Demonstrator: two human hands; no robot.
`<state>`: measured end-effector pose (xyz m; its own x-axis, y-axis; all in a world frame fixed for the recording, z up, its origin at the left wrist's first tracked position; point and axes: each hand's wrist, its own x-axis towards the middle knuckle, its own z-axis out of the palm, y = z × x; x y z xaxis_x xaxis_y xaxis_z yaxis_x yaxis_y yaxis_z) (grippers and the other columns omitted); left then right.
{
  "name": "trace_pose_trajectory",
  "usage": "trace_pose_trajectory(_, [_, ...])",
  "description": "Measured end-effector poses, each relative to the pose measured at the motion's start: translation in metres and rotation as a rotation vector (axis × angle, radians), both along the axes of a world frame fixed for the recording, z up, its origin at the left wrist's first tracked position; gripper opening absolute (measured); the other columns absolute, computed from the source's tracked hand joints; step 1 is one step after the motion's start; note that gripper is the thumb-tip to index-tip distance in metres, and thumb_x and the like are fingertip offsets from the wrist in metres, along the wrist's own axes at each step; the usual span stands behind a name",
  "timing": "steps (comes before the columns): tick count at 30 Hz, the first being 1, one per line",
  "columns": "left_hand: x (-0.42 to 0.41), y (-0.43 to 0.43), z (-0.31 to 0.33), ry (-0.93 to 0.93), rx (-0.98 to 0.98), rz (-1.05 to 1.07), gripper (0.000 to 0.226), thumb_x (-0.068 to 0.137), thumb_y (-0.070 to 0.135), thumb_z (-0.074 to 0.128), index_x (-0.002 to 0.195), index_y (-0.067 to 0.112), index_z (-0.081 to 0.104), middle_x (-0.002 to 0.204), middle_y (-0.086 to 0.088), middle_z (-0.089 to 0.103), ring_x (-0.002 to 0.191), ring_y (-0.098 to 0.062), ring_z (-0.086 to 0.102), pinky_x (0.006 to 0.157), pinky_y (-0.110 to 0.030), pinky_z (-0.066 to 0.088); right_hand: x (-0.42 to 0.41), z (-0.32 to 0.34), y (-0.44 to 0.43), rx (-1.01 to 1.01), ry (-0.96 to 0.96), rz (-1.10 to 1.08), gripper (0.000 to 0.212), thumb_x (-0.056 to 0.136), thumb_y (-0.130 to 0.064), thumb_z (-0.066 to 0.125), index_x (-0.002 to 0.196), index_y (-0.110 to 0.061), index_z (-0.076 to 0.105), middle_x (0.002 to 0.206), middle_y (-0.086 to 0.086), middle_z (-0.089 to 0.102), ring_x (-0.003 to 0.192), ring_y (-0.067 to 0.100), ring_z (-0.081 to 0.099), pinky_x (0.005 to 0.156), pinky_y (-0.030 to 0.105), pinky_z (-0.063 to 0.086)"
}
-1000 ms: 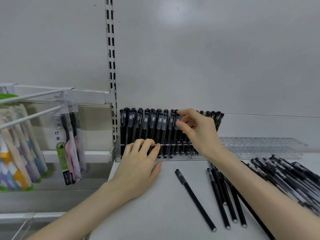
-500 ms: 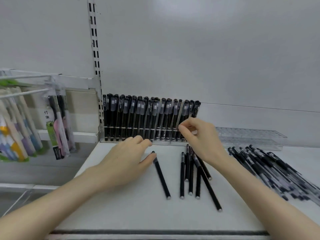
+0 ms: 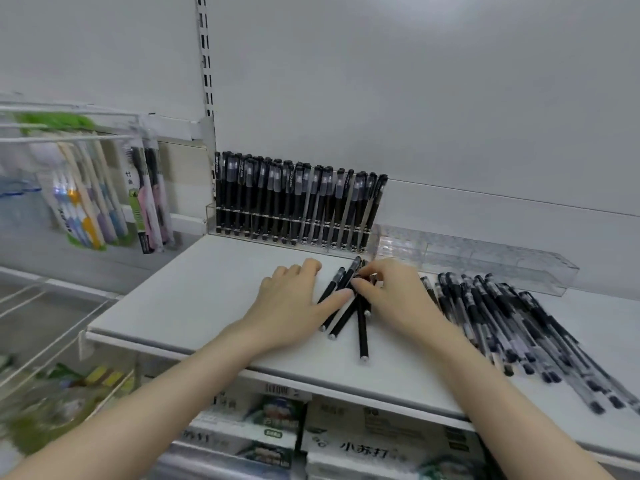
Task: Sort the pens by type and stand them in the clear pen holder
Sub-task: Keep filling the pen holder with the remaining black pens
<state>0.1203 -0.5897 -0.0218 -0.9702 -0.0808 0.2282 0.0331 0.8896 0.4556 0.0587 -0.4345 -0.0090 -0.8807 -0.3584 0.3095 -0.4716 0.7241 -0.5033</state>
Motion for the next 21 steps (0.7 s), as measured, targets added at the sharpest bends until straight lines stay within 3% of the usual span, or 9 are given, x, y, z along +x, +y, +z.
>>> trace_pose_trajectory(3, [-0.006,0.005,0.000,-0.005,0.036,0.010,0.068,0.083,0.066,0.048,0.133,0.021,0.038,0.131,0.003,0.048,0.120,-0.019,0.037,0.096,-0.035,0.033,0.001,0.000,0.003,-0.020,-0.007,-0.010,0.023,0.088,-0.025,0.063,0.105,-0.010,0.070,0.104,0.006,0.069,0.095,0.021,0.062,0.083,0.032,0.048])
trace_pose_trajectory(6, [-0.012,0.003,-0.002,-0.017,0.066,-0.005,0.061,0.082,0.058,0.059,0.125,0.018,0.043,0.123,0.003,0.049,0.117,-0.019,0.039,0.094,-0.035,0.036,0.001,0.000,0.006,-0.040,-0.019,-0.034,0.024,0.088,-0.024,0.065,0.106,-0.010,0.068,0.104,0.004,0.068,0.093,0.017,0.061,0.075,0.025,0.043])
trace_pose_trajectory(8, [-0.017,-0.003,-0.001,-0.036,0.169,-0.037,0.053,0.082,0.047,0.065,0.121,0.015,0.046,0.115,0.002,0.049,0.111,-0.019,0.045,0.084,-0.033,0.043,0.001,0.000,0.006,-0.070,-0.040,-0.052,0.020,0.087,-0.024,0.067,0.101,-0.010,0.068,0.100,0.003,0.067,0.089,0.017,0.060,0.073,0.026,0.042])
trace_pose_trajectory(12, [-0.024,-0.013,0.005,-0.081,0.187,-0.045,0.058,0.082,0.040,0.069,0.127,0.010,0.047,0.111,0.001,0.051,0.096,-0.014,0.049,0.081,-0.023,0.039,0.000,-0.003,0.005,-0.110,-0.046,-0.070,0.018,0.086,-0.023,0.068,0.098,-0.010,0.066,0.097,0.004,0.067,0.088,0.019,0.062,0.077,0.029,0.046])
trace_pose_trajectory(17, [-0.029,-0.011,0.013,-0.146,0.133,-0.048,0.051,0.078,0.045,0.071,0.109,0.005,0.059,0.100,-0.008,0.063,0.092,-0.024,0.059,0.081,-0.035,0.046,-0.001,-0.005,-0.002,-0.129,-0.044,-0.095,0.019,0.088,-0.025,0.065,0.100,-0.010,0.064,0.096,0.004,0.066,0.090,0.021,0.060,0.082,0.031,0.047])
trace_pose_trajectory(21, [-0.038,-0.010,0.013,-0.180,0.069,-0.038,0.046,0.075,0.041,0.073,0.097,0.001,0.063,0.095,-0.013,0.068,0.085,-0.026,0.061,0.073,-0.036,0.048,-0.002,-0.006,0.000,-0.099,-0.037,-0.128,0.017,0.089,-0.027,0.064,0.095,-0.011,0.067,0.093,0.003,0.067,0.087,0.020,0.061,0.077,0.031,0.046])
